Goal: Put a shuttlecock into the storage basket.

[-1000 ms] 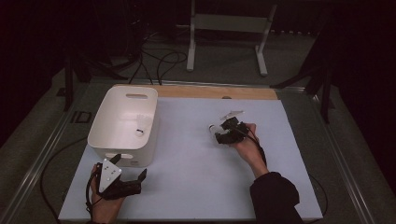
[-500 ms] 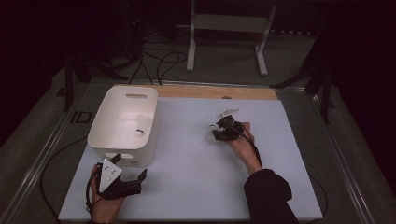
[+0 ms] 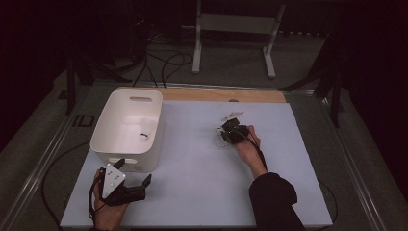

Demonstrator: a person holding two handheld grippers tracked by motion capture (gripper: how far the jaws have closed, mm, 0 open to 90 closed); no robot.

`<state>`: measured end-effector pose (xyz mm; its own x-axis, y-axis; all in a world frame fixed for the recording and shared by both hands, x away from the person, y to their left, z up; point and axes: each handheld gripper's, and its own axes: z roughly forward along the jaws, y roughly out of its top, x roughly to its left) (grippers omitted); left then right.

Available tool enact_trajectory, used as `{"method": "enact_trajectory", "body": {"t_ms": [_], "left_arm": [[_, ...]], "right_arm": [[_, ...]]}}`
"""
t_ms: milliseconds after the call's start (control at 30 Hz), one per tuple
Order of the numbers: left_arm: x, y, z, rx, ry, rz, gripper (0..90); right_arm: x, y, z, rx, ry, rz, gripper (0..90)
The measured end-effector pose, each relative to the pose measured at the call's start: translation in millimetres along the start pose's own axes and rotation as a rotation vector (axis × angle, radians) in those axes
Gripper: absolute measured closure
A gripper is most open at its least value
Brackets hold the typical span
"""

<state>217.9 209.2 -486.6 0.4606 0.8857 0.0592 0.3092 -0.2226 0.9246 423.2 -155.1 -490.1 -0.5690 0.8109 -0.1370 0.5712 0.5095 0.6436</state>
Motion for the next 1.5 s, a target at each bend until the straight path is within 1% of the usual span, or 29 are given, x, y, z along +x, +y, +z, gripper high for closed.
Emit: {"method": "enact_trajectory", "body": {"t_ms": [200, 300, 567, 700, 967, 1133, 1500], "left_arm": [[-0.1, 0.0, -0.2, 0.0, 0.0, 0.0, 0.1], [-0.1, 0.0, -0.2, 0.0, 0.0, 0.001, 0.1], [0.0, -0.1, -0.4, -0.002, 0.001, -0.003, 0.1], [0.1, -0.1, -0.2, 0.001, 0.0, -0.001, 0.1], [-0.2, -0.1, -0.2, 0.001, -0.001, -0.001, 0.1], [-0.4, -0.2, 0.1, 0.002, -0.001, 0.0, 0.1], [-0.2, -0.2, -0.2, 0.001, 0.0, 0.0, 0.1]], "right_arm": [[0.1, -0.6, -1.2, 0.005, 0.012, -0.004, 87.0], [0.2, -0.3, -4.3, 0.004, 0.015, -0.001, 88.2], [2.1, -0.5, -12.5, 0.002, 0.017, -0.002, 88.7], [1.9, -0.2, -18.9, -0.013, 0.024, 0.018, 88.7], [3.4, 0.9, -25.8, -0.02, 0.026, 0.014, 88.9], [3.2, 2.0, -30.9, -0.032, 0.046, 0.038, 88.9], [4.2, 3.3, -37.6, -0.048, 0.048, 0.043, 88.9]]}}
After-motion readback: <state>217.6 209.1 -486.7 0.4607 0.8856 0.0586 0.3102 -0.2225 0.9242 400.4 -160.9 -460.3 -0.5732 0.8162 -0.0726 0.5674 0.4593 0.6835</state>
